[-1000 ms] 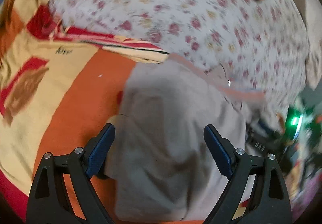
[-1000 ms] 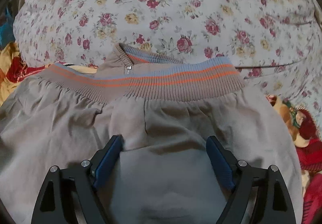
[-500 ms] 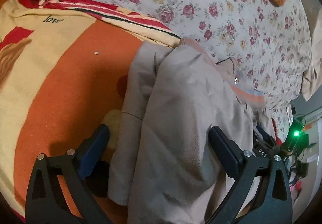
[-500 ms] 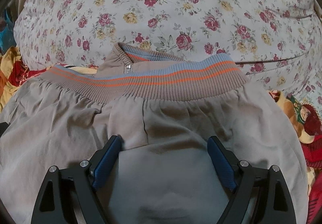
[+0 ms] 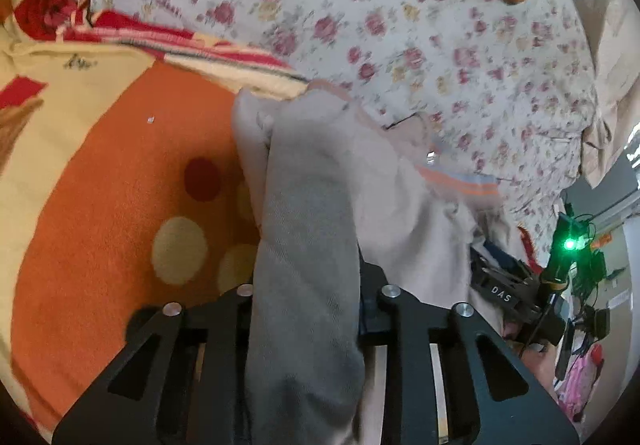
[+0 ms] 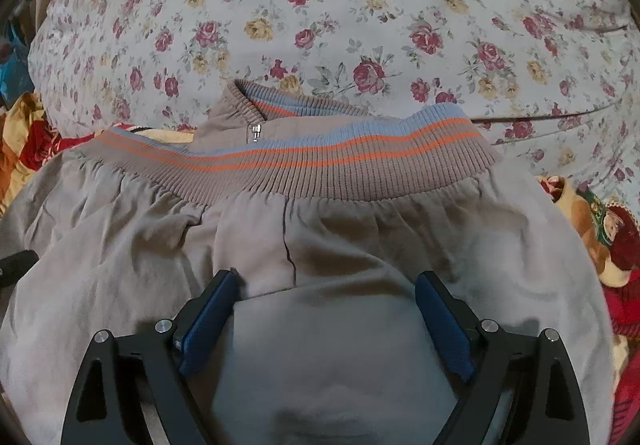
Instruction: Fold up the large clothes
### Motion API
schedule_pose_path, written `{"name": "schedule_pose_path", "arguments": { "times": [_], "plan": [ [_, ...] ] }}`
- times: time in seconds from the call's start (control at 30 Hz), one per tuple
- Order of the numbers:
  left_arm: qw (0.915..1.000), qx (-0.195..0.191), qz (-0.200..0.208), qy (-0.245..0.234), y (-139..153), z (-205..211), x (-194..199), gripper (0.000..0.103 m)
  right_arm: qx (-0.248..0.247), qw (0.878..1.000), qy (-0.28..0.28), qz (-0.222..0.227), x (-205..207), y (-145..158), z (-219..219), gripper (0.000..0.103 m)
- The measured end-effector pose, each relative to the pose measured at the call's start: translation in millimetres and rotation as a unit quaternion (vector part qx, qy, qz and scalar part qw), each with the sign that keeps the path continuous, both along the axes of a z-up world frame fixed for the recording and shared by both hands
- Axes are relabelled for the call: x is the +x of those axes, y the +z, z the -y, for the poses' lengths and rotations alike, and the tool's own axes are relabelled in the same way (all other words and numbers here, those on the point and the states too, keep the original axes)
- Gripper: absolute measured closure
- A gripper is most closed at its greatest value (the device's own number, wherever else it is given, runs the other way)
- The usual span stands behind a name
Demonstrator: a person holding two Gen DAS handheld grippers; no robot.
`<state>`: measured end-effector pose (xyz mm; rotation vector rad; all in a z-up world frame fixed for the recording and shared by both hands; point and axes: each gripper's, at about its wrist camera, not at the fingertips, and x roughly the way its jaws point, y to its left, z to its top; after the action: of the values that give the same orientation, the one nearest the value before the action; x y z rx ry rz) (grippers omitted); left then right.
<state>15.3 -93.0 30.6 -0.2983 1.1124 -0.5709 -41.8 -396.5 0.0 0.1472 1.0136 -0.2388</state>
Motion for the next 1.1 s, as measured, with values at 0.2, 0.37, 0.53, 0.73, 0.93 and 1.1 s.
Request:
{"name": "schedule_pose_path", "arguments": {
  "times": [0.2,0.37,0.53,0.73,0.93,1.1],
  "plan": [
    [0.9984,-0.006,0.043,-0.035,57,33,-26,0.083,0.039,0.999,-0.006,0.017,-29,44,20,0.016],
    [0.9940,0.003,0.075,-0.080,100,90,-45,0.092,0.049,0.998,-0.040,0.028,-79,70,54,0.016],
    [0.9854,0.047,0.091,-0.136,103,183,-65,0.095,0.078,0.989,-0.107,0.063,-128,88,100,0.016],
    [0.9752,0.090,0.079,-0.186,65,281,-87,0.098,0.102,0.980,-0.147,0.091,-159,83,140,0.016],
    [0.9703,0.063,0.064,-0.225,51,328,-105,0.103,0.159,0.959,-0.211,0.105,-180,64,185,0.016],
    [0.9612,0.094,0.065,-0.251,55,327,-124,0.103,0.159,0.956,-0.219,0.110,-188,64,191,0.016]
  ]
}}
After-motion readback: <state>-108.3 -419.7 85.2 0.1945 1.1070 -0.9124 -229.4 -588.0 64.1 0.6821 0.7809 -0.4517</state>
